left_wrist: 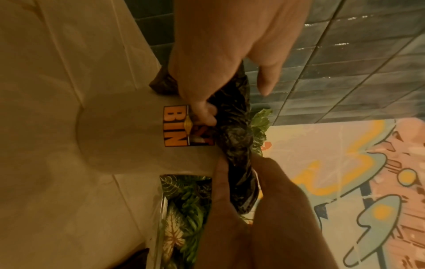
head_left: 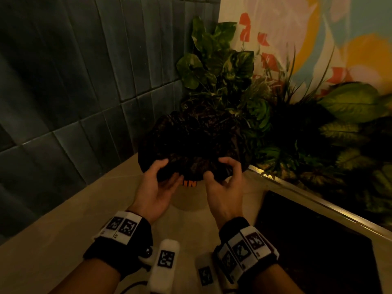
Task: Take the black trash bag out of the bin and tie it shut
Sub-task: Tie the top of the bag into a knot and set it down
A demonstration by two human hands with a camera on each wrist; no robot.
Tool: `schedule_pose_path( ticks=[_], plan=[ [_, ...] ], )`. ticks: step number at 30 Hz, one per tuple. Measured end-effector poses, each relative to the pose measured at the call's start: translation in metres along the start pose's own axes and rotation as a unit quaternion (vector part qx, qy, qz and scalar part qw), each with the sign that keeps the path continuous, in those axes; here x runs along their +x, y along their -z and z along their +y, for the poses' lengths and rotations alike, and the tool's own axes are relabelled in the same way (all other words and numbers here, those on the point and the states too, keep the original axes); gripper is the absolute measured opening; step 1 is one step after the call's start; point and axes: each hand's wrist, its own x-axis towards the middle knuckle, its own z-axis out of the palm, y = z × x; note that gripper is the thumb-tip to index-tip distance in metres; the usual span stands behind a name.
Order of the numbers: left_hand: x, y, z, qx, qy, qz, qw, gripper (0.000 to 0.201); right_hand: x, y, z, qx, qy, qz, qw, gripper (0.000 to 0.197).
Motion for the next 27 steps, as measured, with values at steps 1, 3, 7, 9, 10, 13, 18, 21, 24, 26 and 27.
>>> schedule_pose_path(
  ticks=[1, 3, 7, 9, 10, 13, 18, 21, 24, 26, 27],
  plan=[
    [0.001, -0.004, 0.0, 0.034, 0.009, -0.002, 0.999, 0.043, 0.0, -0.002, 0.001, -0.005, 0.013, -0.007, 1.0, 0.039],
    [0.006, -0.012, -0.001, 0.098, 0.022, 0.005, 0.995, 0.044, 0.0, -0.004, 0.003, -0.013, 0.027, -0.002, 1.0, 0.037],
    [0.02, -0.022, 0.001, 0.114, 0.018, 0.055, 0.992, 0.045, 0.009, -0.006, 0.003, 0.053, -0.024, 0.038, 0.998, 0.023],
    [0.025, -0.026, 0.004, 0.095, 0.009, 0.073, 0.993, 0.041, 0.017, -0.008, 0.003, 0.094, -0.08, 0.063, 0.99, 0.024],
    [0.026, -0.028, 0.005, 0.092, 0.009, 0.084, 0.992, 0.04, 0.02, -0.009, 0.003, 0.112, -0.101, 0.075, 0.986, 0.025],
    [0.033, -0.037, 0.012, 0.135, 0.029, 0.102, 0.985, 0.047, 0.027, -0.009, 0.005, 0.106, -0.116, 0.094, 0.983, 0.026],
    [0.048, -0.052, 0.016, 0.239, 0.021, 0.096, 0.966, 0.055, 0.023, -0.006, 0.009, 0.056, -0.086, 0.079, 0.992, 0.027],
    [0.052, -0.049, 0.02, 0.251, 0.011, 0.098, 0.963, 0.053, 0.023, -0.001, 0.009, 0.029, -0.066, 0.062, 0.996, 0.025],
    [0.053, -0.041, 0.019, 0.241, 0.007, 0.105, 0.965, 0.057, 0.022, 0.005, 0.013, -0.004, -0.037, 0.064, 0.997, 0.03],
    [0.05, -0.035, 0.017, 0.242, 0.01, 0.104, 0.965, 0.063, 0.017, 0.009, 0.018, -0.025, -0.012, 0.072, 0.997, 0.032],
    [0.046, -0.033, 0.017, 0.243, 0.014, 0.101, 0.965, 0.064, 0.014, 0.01, 0.018, -0.031, -0.002, 0.075, 0.997, 0.033]
  ],
)
